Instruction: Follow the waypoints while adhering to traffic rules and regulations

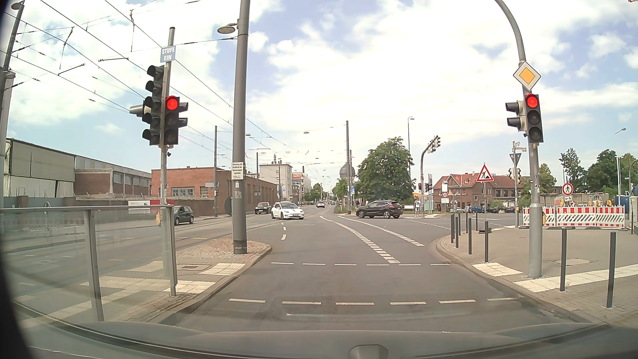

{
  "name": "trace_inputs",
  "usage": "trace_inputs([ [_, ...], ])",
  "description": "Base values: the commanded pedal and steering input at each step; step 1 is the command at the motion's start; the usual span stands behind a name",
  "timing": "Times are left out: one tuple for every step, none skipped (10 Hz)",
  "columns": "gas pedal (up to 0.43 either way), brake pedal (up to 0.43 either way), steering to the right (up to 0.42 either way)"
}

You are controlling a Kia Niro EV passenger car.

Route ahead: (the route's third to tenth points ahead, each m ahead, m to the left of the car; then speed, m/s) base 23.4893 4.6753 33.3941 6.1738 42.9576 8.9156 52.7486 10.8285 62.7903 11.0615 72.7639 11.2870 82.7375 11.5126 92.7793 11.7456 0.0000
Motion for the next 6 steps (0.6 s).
trace_inputs([
  [0.000, 0.293, -0.011],
  [0.000, 0.293, -0.012],
  [0.000, 0.293, -0.011],
  [0.000, 0.293, -0.011],
  [0.000, 0.293, -0.012],
  [0.000, 0.293, -0.012],
])
